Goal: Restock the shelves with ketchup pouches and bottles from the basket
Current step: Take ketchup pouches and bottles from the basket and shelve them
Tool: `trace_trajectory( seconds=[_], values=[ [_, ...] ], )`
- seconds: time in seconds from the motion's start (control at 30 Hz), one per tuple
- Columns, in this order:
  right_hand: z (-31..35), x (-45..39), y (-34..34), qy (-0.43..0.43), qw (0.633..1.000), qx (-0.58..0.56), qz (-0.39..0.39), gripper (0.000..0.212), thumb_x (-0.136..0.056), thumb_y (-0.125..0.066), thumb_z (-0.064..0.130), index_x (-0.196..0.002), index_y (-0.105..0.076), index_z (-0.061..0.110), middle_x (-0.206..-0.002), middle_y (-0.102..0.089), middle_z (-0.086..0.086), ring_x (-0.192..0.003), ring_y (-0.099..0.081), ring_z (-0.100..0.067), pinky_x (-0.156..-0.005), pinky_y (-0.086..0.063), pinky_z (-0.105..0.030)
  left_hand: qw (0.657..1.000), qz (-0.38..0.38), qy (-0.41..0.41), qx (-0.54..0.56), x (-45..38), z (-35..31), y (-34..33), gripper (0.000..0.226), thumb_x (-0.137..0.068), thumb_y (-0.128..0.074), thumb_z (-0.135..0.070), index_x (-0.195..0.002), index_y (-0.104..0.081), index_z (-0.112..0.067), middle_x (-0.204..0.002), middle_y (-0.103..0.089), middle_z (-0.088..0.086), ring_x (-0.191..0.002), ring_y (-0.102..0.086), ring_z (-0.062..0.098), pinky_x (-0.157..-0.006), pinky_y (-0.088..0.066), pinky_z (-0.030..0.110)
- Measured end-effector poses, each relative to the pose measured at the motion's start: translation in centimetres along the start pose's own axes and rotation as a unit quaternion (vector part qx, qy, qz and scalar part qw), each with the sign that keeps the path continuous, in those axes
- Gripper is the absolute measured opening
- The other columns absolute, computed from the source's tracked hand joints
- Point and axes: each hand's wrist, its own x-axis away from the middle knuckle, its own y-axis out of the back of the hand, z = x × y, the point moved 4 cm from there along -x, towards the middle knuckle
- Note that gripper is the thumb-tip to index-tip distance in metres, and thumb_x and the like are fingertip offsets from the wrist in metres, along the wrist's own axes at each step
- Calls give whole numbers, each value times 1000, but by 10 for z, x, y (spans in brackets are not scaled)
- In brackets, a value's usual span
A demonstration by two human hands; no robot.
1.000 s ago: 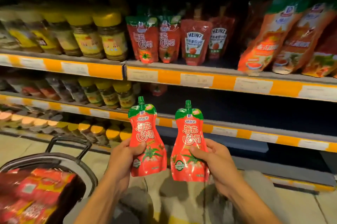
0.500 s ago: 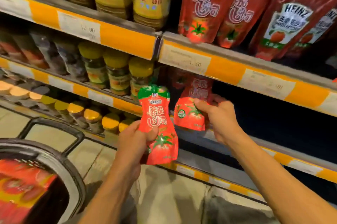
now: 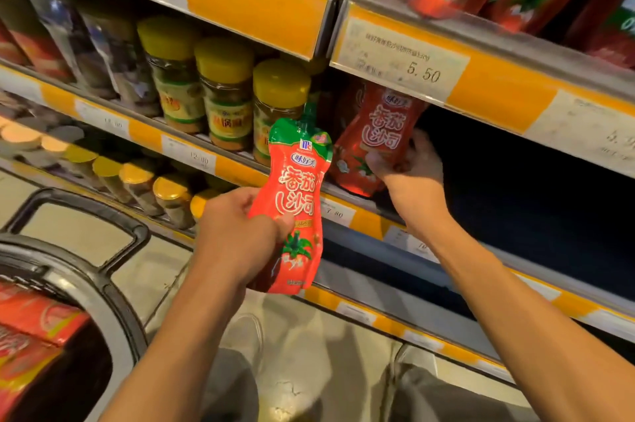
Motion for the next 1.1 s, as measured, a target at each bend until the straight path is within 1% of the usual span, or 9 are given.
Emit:
trace_trajectory(
  seconds=[0.17,0.33,0.5,0.6,0.73,0.83,0.93,1.0,1.1],
  values=[
    [-5,13,1,20,995,82,50,48,-77,-88,20,-112,-58,36,-100,-64,26,-90,-62,17,-77,-48,-3,1000,1,9,-11,1,0,3,32,-82,-79,-12,-111,-69,-21,-98,-75,-3,-88,-70,21,-81,-56,44],
    [-1,-5,-5,4,991,122,48,51,-78,-86,28,-122,-62,25,-114,-70,7,-99,-64,-7,-89,-51,-28,1000,6,17,-4,0,1,3,36,-83,-79,-13,-117,-68,-20,-102,-74,-1,-91,-70,24,-78,-55,42],
    [-1,-24,-12,0,984,175,35,64,-77,-86,37,-131,-60,15,-129,-68,-4,-116,-63,-19,-86,-42,-23,1000,28,13,5,-1,3,1,33,-84,-77,-7,-113,-67,-20,-98,-72,-4,-88,-67,17,-65,-47,30],
    [-1,-21,-7,-28,984,177,19,69,-74,-88,38,-131,-57,16,-130,-67,-4,-116,-63,-20,-85,-44,-24,999,46,16,1,0,5,-3,37,-83,-77,-5,-116,-67,-19,-102,-73,-2,-94,-67,21,-74,-49,36],
    [11,18,17,-27,996,73,-41,45,-79,-85,33,-114,-60,18,-111,-68,3,-99,-65,-7,-77,-48,-16,998,65,19,12,2,6,-9,34,-83,-78,-7,-111,-68,-22,-99,-75,-3,-93,-69,20,-71,-50,34],
    [12,62,30,-51,997,-16,50,27,-85,-78,29,-105,-66,15,-97,-74,0,-91,-71,-11,-80,-58,-26,996,84,23,32,4,3,-17,29,-84,-77,-5,-107,-70,-22,-93,-78,-3,-89,-73,22,-76,-56,38],
    [5,104,28,-116,970,-61,205,44,-77,-77,34,-115,-65,14,-108,-75,-4,-104,-71,-20,-91,-59,-37,993,106,21,52,7,0,-28,27,-85,-74,-2,-105,-71,-20,-91,-78,-1,-87,-75,22,-77,-58,38],
    [3,118,25,-133,955,-71,257,49,-77,-77,31,-120,-63,14,-112,-74,-3,-108,-70,-20,-92,-58,-34,991,117,17,67,9,-1,-35,26,-85,-74,-1,-104,-71,-19,-91,-78,-1,-86,-75,22,-72,-58,35],
    [7,120,21,-114,957,-68,257,45,-76,-77,29,-118,-63,19,-110,-75,6,-104,-70,-13,-87,-56,-24,988,129,15,81,11,-2,-44,29,-84,-75,-3,-109,-71,-17,-96,-78,3,-90,-75,25,-79,-60,43]
  ],
)
